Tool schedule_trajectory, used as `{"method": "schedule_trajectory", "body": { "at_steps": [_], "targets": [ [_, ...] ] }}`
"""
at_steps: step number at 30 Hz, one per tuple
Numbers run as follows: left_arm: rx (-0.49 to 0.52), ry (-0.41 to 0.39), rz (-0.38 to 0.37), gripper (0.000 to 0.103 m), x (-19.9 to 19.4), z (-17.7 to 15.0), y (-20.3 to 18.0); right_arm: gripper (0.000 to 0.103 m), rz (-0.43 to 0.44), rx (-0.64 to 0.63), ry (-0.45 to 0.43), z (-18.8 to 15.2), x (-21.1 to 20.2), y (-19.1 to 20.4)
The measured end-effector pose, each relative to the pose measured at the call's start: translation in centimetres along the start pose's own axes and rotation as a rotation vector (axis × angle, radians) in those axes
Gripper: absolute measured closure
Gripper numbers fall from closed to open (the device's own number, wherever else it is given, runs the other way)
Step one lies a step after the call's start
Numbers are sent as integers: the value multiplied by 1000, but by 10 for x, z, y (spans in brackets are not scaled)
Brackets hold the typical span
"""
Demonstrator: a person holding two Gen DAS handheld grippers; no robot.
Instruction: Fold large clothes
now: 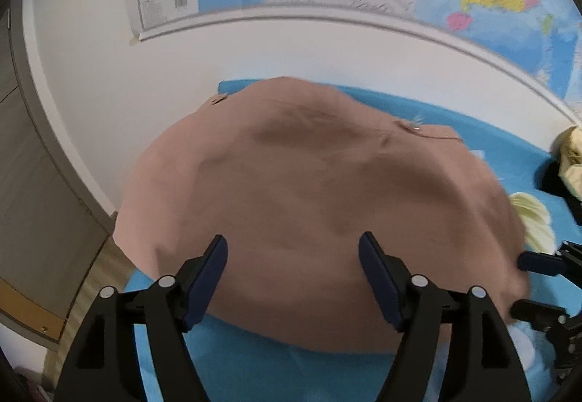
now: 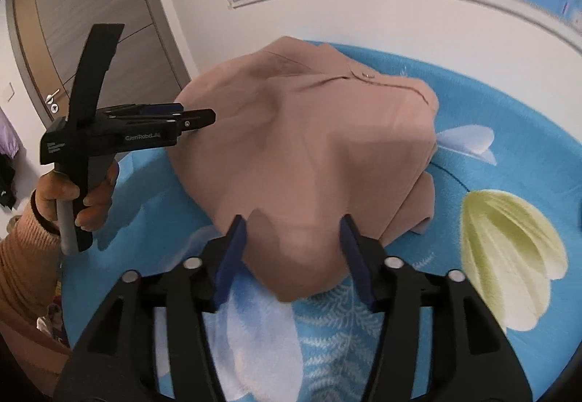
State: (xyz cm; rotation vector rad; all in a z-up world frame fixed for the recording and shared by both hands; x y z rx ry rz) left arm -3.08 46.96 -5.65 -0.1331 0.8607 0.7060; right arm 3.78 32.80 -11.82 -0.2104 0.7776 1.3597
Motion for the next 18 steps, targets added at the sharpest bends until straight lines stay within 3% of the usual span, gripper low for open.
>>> {"method": "schedule_trajectory", "body": {
  "at_steps": [5,9,14,18],
  "targets": [
    [-22,-19,-21,22,-27,-15,-14,42,-63,-24,-10,-3,-9,5],
    [-42,-40,-14,7,-45,-29,-23,25,-109,-15,-41,-9,-20,9],
    [-97,-33,2,7,-61,-48,-31,6,-135,-38,-90,-12,-33,19],
    [-115,-26,16,7,-73,-60,-38,6,-133,-30,-151,-15,-49,24]
  ]
}}
Point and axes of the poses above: each gripper's, at about its wrist camera, not at the fingertips, and x roughly the way its jaws point, y to its left, z to its top, the point moved 5 cm from there along x, roughly the way its jaws point, and after that the axes turned 13 degrees about z, right-handed, at the moved point
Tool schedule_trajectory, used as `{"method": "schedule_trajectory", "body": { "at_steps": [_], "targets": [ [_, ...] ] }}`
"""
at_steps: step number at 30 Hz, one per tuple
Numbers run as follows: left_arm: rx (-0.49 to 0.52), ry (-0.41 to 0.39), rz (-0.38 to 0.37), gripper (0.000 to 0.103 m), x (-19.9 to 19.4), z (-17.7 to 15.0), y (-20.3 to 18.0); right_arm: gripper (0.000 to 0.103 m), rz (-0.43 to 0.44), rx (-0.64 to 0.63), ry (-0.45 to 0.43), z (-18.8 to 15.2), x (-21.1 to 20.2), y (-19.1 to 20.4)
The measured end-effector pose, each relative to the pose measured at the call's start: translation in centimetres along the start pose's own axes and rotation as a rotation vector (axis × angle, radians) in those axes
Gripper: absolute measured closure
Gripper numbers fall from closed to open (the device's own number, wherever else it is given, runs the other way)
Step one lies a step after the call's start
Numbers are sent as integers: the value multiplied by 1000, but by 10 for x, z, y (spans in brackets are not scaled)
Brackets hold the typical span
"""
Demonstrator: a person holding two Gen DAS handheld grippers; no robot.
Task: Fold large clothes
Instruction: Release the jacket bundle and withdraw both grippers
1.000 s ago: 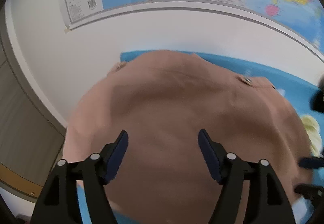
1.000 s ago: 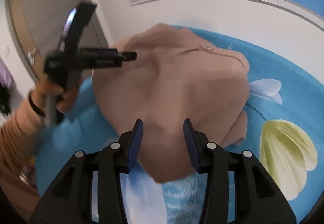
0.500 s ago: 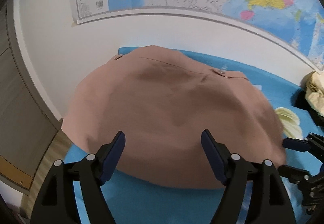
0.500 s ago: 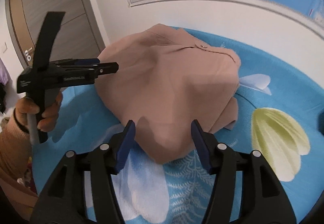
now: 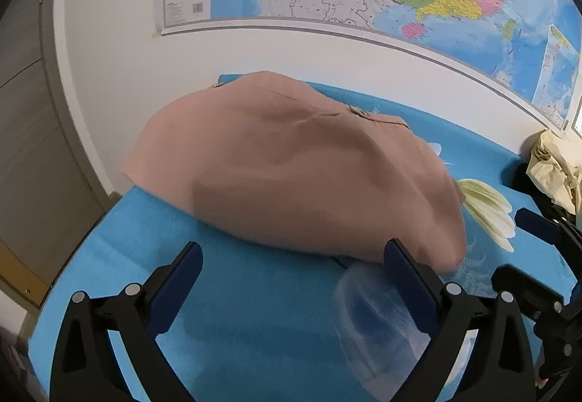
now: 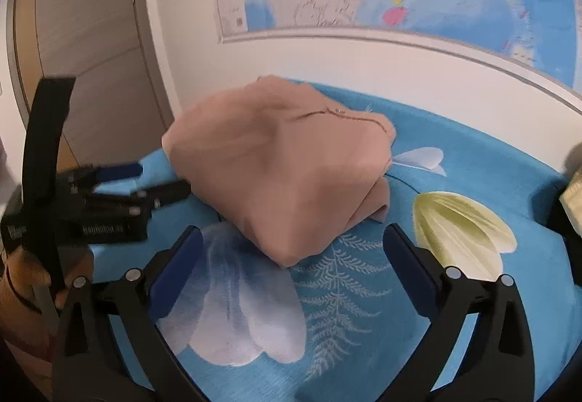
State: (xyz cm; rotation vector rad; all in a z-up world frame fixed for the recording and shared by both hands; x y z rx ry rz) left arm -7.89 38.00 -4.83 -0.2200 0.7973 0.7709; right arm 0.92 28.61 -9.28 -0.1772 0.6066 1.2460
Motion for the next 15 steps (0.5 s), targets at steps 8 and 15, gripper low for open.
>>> {"method": "schedule_trajectory", "body": {
  "at_steps": [8,15],
  "targets": [
    [-31,-25,16,7,-28,-8,-5,6,-16,-26,-9,-10,-15,16],
    [-34,-45,29,7,-46,-12,-7,6,-16,-33,-11,-17,-24,28]
  ]
}}
Point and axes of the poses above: each gripper's, at about its wrist camera, not at the fingertips, and x roughly the way its jaws point, y to its left, z to its top, the point moved 5 cm from there along x, roughly the way its jaws point, and after that the axes turned 13 degrees about z, right-handed, at the moved point
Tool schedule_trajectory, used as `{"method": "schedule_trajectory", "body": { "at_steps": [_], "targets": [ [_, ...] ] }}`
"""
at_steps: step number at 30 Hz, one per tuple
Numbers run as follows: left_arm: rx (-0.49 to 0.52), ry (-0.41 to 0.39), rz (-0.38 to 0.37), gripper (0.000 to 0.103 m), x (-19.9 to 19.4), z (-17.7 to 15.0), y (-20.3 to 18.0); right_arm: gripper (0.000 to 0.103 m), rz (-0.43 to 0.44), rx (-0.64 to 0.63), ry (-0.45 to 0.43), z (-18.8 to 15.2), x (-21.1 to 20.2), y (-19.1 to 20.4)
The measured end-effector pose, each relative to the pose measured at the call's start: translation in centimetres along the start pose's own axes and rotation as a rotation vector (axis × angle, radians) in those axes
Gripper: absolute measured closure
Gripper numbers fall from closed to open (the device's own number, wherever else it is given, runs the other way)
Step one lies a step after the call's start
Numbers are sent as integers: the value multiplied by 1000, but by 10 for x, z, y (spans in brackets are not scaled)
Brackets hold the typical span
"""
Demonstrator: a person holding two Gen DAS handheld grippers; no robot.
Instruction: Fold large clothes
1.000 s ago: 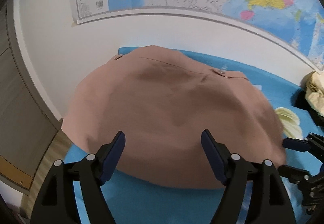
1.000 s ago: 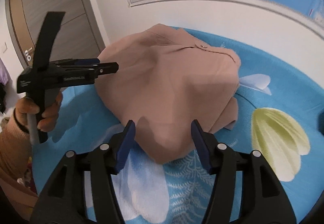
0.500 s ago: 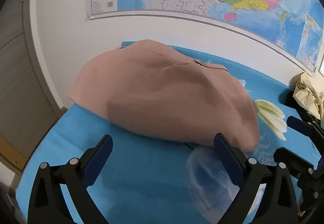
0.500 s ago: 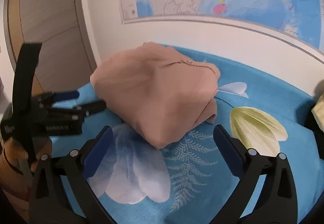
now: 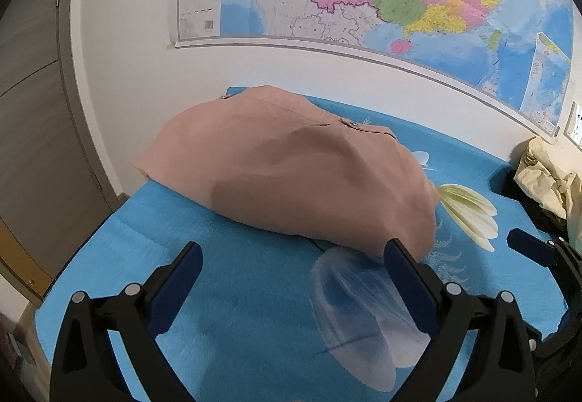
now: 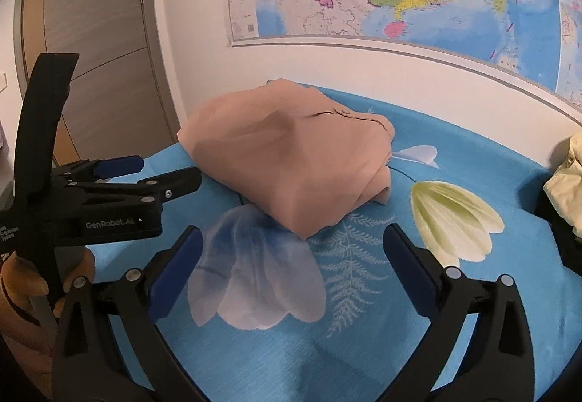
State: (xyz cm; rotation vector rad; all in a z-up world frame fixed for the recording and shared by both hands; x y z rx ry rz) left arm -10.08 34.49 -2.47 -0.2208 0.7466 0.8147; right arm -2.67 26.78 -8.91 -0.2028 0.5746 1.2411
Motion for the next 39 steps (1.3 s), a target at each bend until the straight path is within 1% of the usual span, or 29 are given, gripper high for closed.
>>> {"method": "schedule_trajectory", "body": {
  "at_steps": [5,11,31,39],
  "targets": [
    [9,-18,11,7,-9,-1,0,6,17,10,-21,-2,-6,3],
    [12,-31,14,7,-15,-2,0,6,25,16,-24,-5,-9,5],
    [22,-19,2,7,-19,-6,-2,6,36,27,-22,-9,-13,7],
    [21,-13,9,7,-18,-6,-2,6,44,33,-21,-10,-13,7]
  ]
}}
Point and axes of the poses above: each gripper's, at about its wrist camera, not at the fingertips, and x roughly the way its jaws point, y to its left, z to its top, the point moved 5 cm from there along x, roughly the way its jaws point, and after that the axes turned 13 degrees about z, right-handed, at the moved point
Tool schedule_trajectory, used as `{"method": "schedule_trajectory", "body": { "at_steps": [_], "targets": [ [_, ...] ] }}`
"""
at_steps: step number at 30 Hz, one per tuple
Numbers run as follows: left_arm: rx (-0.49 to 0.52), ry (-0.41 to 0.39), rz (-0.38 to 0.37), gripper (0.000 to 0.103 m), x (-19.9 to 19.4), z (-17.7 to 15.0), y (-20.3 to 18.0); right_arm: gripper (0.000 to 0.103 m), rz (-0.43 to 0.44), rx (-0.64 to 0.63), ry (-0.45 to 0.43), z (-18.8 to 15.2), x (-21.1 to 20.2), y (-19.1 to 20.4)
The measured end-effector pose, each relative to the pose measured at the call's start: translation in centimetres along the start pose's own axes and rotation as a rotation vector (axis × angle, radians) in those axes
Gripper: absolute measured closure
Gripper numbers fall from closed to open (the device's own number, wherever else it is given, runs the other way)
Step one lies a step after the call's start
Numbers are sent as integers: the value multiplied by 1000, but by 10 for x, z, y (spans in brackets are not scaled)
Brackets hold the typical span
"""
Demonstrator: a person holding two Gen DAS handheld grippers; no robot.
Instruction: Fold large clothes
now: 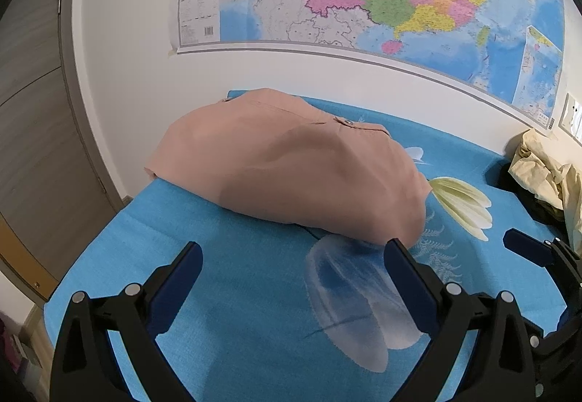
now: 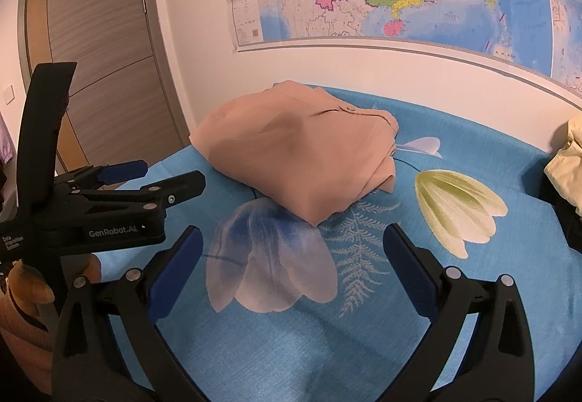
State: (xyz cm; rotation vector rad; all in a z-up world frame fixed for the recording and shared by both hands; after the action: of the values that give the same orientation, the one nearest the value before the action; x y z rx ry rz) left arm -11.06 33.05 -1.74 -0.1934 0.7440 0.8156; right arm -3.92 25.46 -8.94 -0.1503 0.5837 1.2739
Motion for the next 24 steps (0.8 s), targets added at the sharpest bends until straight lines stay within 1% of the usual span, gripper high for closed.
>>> {"method": "schedule_trajectory", "body": {
  "at_steps": [24],
  "targets": [
    [9,-1,6,7,0,-1,-3,6,8,4,-1,-2,-1,0]
  ]
}}
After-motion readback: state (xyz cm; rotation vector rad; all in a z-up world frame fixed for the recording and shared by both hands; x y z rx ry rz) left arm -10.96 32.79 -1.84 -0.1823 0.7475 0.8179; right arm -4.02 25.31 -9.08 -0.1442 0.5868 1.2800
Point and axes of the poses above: each gripper's, at about its wrist camera, not at the fingertips, and x roughly the way its jaws point, y to its left, z to its top, the point moved 5 cm from there along x, roughly the way its jaws point, and after that the axes turned 13 degrees about z, right-handed, at the moved point
